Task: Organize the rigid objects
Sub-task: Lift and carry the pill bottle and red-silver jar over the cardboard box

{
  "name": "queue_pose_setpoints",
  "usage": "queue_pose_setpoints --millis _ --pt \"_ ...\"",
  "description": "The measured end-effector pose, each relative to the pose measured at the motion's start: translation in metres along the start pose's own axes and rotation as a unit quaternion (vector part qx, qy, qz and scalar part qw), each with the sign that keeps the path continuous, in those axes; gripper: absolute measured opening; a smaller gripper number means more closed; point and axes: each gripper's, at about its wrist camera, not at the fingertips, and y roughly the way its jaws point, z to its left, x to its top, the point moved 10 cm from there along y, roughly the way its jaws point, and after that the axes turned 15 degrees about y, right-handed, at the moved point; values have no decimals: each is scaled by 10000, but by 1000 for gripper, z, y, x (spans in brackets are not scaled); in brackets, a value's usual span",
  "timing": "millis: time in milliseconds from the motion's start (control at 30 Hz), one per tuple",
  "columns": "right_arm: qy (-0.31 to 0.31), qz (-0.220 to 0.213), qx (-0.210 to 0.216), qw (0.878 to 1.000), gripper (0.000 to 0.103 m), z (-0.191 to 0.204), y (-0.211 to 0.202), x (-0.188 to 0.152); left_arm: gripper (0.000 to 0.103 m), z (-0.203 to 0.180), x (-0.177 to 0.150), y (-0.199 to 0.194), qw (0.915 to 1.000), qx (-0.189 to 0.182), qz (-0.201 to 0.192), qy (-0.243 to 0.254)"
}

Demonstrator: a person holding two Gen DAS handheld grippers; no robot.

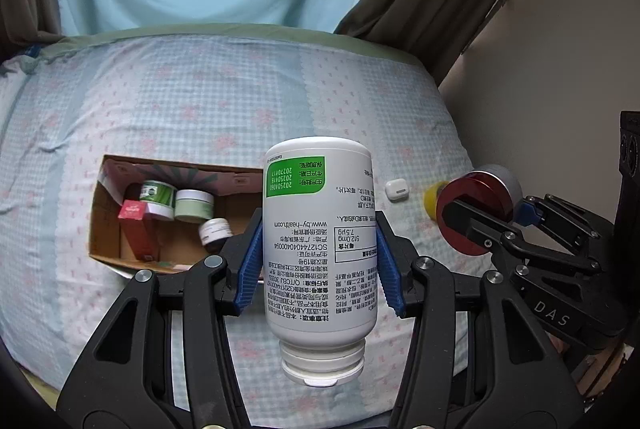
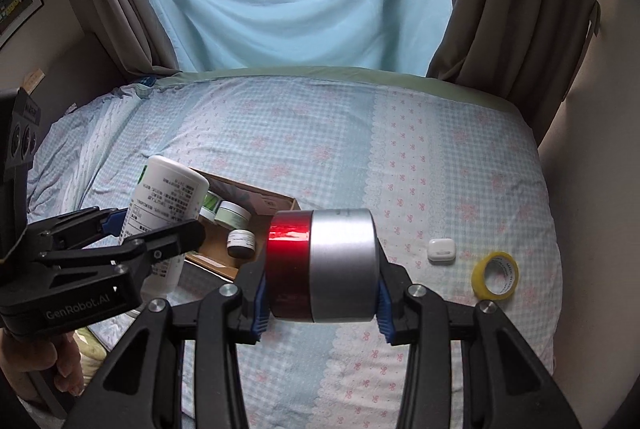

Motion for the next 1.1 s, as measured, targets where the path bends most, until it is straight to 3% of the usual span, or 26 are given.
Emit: queue_pose_setpoints --millis 300,600,833,1100 --pt "448 297 72 9985 38 87 66 -19 47 124 -14 2 9996 17 255 77" --pt "863 855 7 9926 38 127 155 -41 47 216 -42 55 9978 35 652 -99" --pt "1026 1157 -239 9877 38 118 220 -52 47 238 -71 122 9946 -16 1038 7" --pt "1046 1330 -482 9844 38 89 281 -64 46 221 -93 189 9915 -233 1269 164"
